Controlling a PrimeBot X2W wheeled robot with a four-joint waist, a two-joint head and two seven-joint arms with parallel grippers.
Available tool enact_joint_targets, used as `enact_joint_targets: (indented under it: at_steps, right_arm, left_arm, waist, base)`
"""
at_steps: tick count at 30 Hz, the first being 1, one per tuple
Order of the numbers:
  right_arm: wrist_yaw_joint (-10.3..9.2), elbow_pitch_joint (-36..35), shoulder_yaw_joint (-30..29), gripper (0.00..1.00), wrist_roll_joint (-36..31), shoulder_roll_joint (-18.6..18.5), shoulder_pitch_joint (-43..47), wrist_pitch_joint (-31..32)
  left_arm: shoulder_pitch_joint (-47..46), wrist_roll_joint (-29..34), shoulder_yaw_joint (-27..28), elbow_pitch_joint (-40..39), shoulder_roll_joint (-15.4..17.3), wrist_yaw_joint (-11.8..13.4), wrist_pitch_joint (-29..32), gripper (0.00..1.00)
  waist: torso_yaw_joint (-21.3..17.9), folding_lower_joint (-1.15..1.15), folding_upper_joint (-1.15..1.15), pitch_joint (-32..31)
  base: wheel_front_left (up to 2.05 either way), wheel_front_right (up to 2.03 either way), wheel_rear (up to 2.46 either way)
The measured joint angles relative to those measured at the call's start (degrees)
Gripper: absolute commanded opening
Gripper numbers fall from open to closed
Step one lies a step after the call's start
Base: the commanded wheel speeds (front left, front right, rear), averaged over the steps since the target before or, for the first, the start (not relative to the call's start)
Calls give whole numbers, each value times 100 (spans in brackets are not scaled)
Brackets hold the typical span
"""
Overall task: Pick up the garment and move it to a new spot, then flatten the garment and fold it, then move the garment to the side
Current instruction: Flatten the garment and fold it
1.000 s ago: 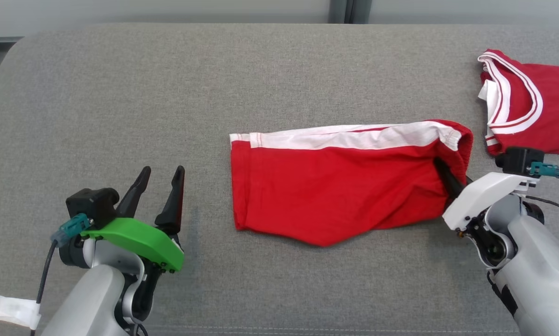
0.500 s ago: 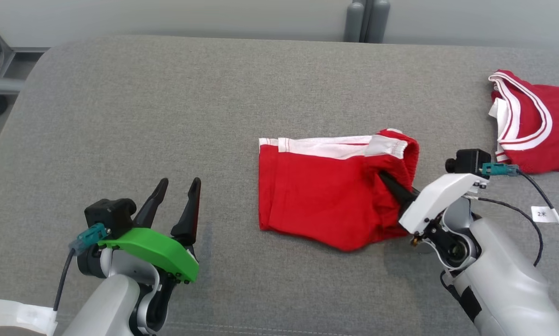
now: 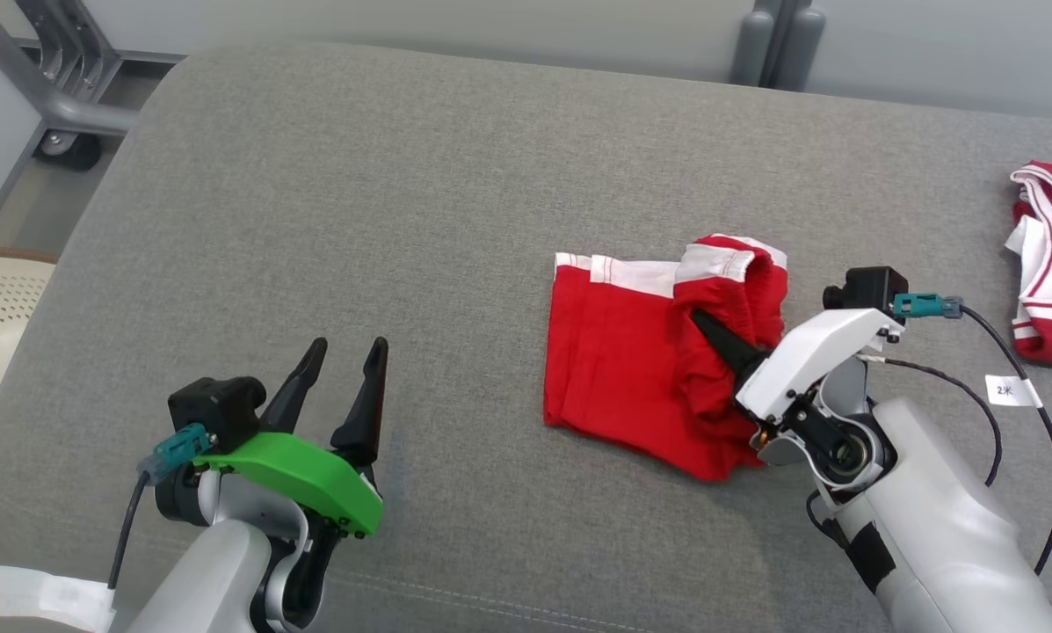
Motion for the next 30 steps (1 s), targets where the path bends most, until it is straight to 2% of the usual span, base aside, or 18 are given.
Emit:
enact_joint_targets:
  at_steps: [3,4,5,6,8,9,10,16,21,30]
  right_arm:
    - [-105,-8,-5,0,-2,3,-113,-2]
    - [-111,-8,0,5,-3,9,-149,-10]
    - [-138,-8,10,5,-3,20,-183,-9]
    - [-162,-7,24,10,-5,34,-213,-10]
    - [-204,7,84,38,-15,66,-233,-10]
    - [-208,12,114,84,-19,81,-235,-10]
    - [-211,16,146,100,-19,89,-236,-10]
    - [-178,-19,326,100,52,98,-319,-8]
    - [-65,-212,392,100,201,96,-323,-59]
    - [8,-475,397,100,-82,2,-296,-501]
  left_arm:
    - [7,0,3,-13,-1,0,0,100]
    - [9,0,7,-20,-1,0,0,100]
    - [10,0,8,-23,-1,0,0,100]
    - [11,-1,11,-23,-1,0,-1,100]
    - [14,-2,38,-23,1,1,-7,100]
    - [15,-11,47,-23,5,1,-7,100]
    - [15,-32,48,-23,5,1,-7,100]
    - [46,-52,134,-22,43,3,-58,100]
    - [139,-52,170,-22,64,3,-75,100]
    - [159,-46,227,-97,186,10,-153,100]
  waist:
    - [135,0,0,27]
    - [176,0,0,39]
    - [214,0,0,51]
    - [248,0,0,65]
    - [302,0,0,91]
    - [318,0,0,102]
    - [328,0,0,112]
    - [272,0,0,105]
    - [100,0,0,48]
    - [-266,0,0,-62]
  base:
    - [0,0,0]
    - [0,0,0]
    - [0,0,0]
    - [0,0,0]
    - [0,0,0]
    - [0,0,0]
    - [0,0,0]
    - [0,0,0]
    - [0,0,0]
    - [0,0,0]
